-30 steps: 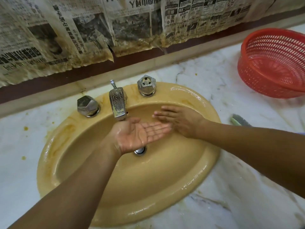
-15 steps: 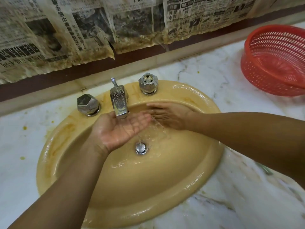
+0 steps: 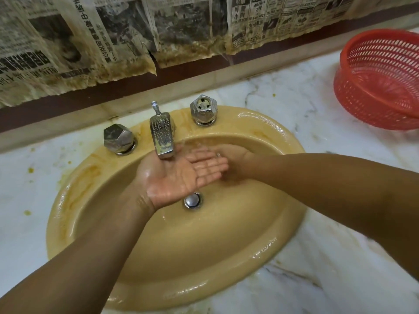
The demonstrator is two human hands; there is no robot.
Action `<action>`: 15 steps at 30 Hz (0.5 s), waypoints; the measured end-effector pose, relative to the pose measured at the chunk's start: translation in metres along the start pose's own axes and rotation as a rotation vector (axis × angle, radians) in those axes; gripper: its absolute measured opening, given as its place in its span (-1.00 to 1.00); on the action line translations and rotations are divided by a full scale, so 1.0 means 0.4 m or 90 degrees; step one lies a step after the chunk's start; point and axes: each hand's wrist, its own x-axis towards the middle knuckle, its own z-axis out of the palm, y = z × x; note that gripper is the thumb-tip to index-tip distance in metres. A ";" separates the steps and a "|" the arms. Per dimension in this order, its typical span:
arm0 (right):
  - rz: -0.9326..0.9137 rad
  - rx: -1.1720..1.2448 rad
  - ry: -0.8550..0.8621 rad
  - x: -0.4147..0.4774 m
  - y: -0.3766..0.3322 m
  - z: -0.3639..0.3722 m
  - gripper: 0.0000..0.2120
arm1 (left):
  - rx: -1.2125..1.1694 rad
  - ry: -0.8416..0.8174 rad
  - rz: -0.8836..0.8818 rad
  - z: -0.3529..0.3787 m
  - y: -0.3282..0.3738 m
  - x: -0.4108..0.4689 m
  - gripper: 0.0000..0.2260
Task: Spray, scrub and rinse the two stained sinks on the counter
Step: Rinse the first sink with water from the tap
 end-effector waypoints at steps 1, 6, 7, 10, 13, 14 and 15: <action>0.006 0.061 0.025 -0.036 -0.015 0.018 -0.43 | 0.003 -0.010 -0.027 -0.004 -0.004 0.003 -0.35; 0.039 0.372 -0.196 -0.209 -0.100 0.005 -0.29 | 0.036 0.003 -0.086 -0.039 -0.024 -0.005 -0.38; 0.018 0.443 -0.247 -0.236 -0.109 -0.027 -0.31 | 0.062 -0.029 -0.117 -0.041 -0.042 -0.013 -0.38; -0.116 0.535 -0.278 -0.296 -0.120 -0.097 -0.47 | 0.086 -0.090 -0.184 -0.048 -0.064 -0.035 -0.37; -0.026 0.504 -0.291 -0.311 -0.106 -0.078 -0.38 | 0.058 -0.006 -0.076 -0.063 -0.005 -0.044 -0.38; 0.034 0.454 -0.289 -0.301 -0.089 -0.054 -0.32 | 0.047 0.020 -0.030 -0.072 0.021 -0.042 -0.39; 0.078 0.387 -0.262 -0.287 -0.070 -0.034 -0.28 | 0.037 0.035 0.001 -0.078 0.042 -0.038 -0.40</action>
